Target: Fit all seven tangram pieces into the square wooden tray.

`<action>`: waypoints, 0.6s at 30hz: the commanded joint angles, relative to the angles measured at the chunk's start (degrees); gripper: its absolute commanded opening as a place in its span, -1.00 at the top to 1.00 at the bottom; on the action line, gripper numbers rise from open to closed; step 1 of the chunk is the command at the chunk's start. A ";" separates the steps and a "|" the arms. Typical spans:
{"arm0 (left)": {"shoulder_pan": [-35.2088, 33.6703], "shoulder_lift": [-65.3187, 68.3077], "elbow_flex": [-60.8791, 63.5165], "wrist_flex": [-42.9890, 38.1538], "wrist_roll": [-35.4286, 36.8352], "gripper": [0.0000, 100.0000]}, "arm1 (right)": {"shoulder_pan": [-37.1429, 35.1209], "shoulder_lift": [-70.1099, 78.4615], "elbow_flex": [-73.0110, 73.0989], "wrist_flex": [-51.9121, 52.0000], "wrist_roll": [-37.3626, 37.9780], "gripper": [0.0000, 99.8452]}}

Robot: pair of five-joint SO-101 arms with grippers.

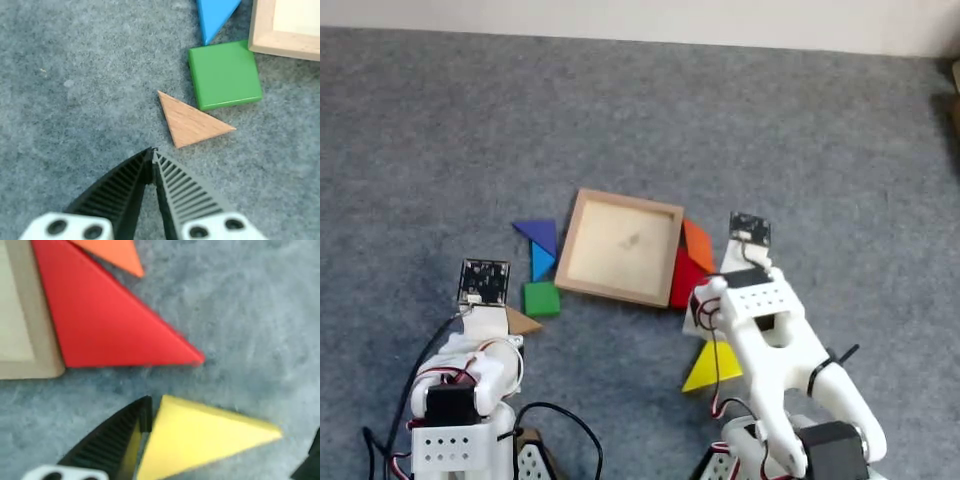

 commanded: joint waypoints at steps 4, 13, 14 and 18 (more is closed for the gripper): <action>1.19 -2.59 1.19 0.44 -0.18 0.99 | -2.42 -8.40 -6.73 9.36 -9.76 0.08; 1.19 -2.59 1.19 0.44 -0.18 0.99 | -9.89 -4.26 -1.71 9.45 -17.05 0.08; 1.19 -2.59 1.19 0.44 -0.18 0.99 | -10.42 -3.38 -1.80 9.36 -17.93 0.08; 1.19 -2.59 1.19 0.44 -0.18 0.99 | -10.86 1.27 -1.36 4.70 -20.48 0.08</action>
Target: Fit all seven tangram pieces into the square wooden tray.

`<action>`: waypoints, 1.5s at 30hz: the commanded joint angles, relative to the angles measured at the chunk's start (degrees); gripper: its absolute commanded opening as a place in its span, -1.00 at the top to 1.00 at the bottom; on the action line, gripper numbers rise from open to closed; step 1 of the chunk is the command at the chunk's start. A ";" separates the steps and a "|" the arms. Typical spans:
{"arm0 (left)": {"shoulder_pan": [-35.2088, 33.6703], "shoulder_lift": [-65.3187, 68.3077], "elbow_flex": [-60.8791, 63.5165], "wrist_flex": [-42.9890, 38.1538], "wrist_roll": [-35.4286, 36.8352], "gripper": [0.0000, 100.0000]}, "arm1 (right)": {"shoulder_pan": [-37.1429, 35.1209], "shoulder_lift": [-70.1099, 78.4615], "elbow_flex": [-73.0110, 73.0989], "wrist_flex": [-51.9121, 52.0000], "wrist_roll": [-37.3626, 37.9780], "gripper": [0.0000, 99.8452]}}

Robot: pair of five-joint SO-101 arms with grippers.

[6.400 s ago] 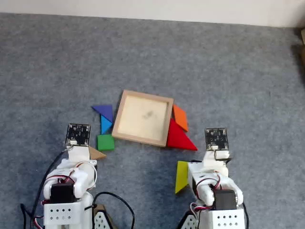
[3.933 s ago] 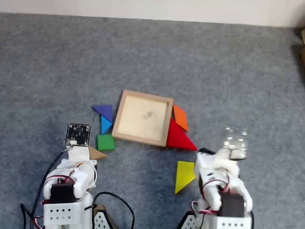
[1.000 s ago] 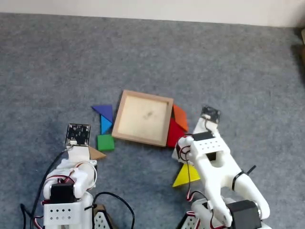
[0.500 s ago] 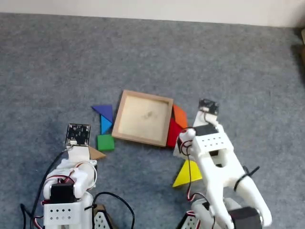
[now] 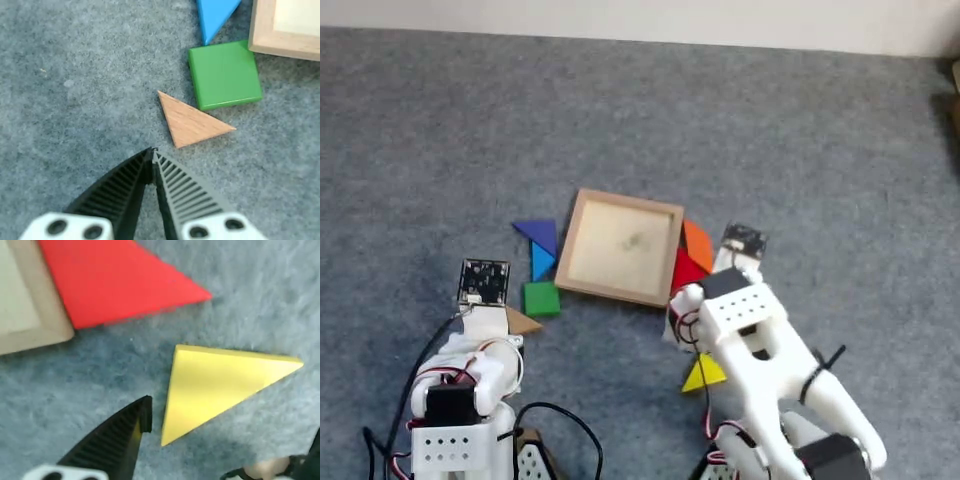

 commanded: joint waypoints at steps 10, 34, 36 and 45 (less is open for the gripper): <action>1.19 -2.59 1.19 0.44 -0.18 0.99 | 2.86 11.47 -0.40 -7.52 -1.67 0.08; 1.19 -2.59 1.19 0.44 -0.18 0.99 | 25.98 11.38 -4.88 -7.60 27.96 0.83; 1.19 -2.59 1.19 0.44 -0.18 0.99 | 27.47 11.38 -6.99 -7.60 32.09 0.88; 1.19 -2.59 1.19 0.44 -0.18 0.99 | 28.00 11.38 -13.85 -7.60 47.74 0.99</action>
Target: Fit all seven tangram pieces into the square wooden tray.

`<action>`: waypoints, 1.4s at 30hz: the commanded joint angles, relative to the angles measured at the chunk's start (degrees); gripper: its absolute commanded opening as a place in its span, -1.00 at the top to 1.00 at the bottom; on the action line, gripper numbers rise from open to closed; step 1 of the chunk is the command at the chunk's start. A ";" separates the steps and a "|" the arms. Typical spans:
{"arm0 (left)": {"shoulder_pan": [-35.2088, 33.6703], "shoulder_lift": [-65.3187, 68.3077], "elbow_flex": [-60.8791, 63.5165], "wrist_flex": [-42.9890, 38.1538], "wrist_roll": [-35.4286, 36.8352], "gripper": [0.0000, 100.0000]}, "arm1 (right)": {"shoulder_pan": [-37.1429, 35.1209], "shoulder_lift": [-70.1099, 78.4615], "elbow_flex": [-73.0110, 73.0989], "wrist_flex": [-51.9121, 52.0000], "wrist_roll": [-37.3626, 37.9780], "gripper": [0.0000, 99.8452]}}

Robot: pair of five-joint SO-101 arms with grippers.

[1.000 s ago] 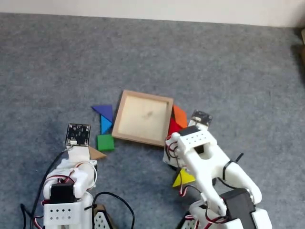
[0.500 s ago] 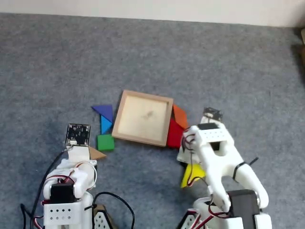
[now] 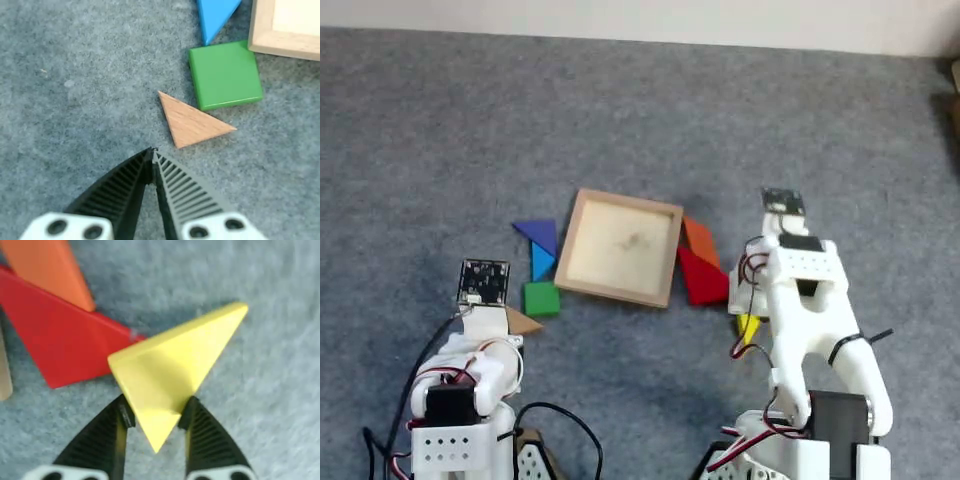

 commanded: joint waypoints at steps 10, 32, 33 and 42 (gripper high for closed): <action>1.19 -2.59 1.19 0.44 -0.18 0.99 | 0.40 -0.13 -3.56 -0.84 3.43 0.99; 1.19 -2.59 1.19 0.44 -0.18 0.99 | 7.25 0.48 -6.20 -1.19 3.43 0.99; 1.19 -2.59 1.19 0.44 -0.18 0.99 | 7.25 0.40 -6.20 -1.98 3.43 0.99; 1.19 -2.59 1.19 0.44 -0.18 0.99 | 4.62 -8.75 -8.31 -1.63 3.43 0.99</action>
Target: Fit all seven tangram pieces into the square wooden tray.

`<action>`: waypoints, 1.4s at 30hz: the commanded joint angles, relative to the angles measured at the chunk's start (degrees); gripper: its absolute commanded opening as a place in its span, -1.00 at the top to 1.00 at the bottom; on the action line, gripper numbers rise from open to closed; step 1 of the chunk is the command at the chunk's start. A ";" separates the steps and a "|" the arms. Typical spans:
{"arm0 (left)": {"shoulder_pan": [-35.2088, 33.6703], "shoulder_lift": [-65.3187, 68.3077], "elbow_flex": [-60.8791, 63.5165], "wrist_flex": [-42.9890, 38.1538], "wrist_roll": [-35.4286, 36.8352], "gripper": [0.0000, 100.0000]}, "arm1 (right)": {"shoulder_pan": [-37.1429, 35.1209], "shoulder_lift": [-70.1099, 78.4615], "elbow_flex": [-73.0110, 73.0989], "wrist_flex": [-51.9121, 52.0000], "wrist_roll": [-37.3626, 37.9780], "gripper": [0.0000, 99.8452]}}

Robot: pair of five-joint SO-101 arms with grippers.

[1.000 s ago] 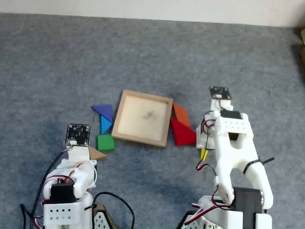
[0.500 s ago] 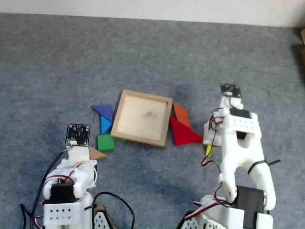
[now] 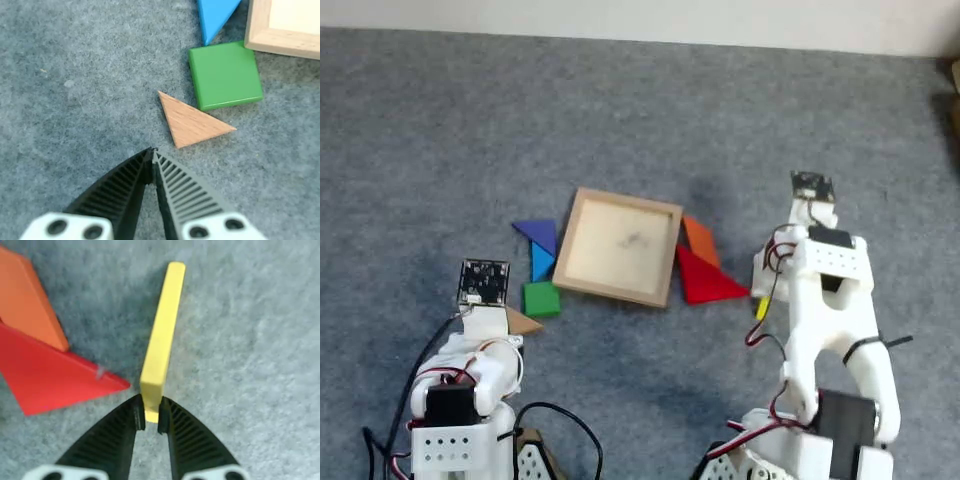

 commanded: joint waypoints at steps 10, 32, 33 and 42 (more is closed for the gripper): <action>1.19 -2.59 1.19 0.44 -0.18 0.99 | -19.30 -23.34 -3.74 0.66 0.62 0.99; 1.19 -2.59 1.19 0.44 -0.18 0.99 | -33.36 -3.47 0.22 -35.74 51.60 0.99; 1.19 -2.59 1.19 0.44 -0.18 0.99 | -33.71 -2.15 0.22 -37.32 53.27 0.99; 1.19 -2.59 1.19 0.44 -0.18 0.99 | -33.27 8.75 0.22 -46.55 60.31 0.99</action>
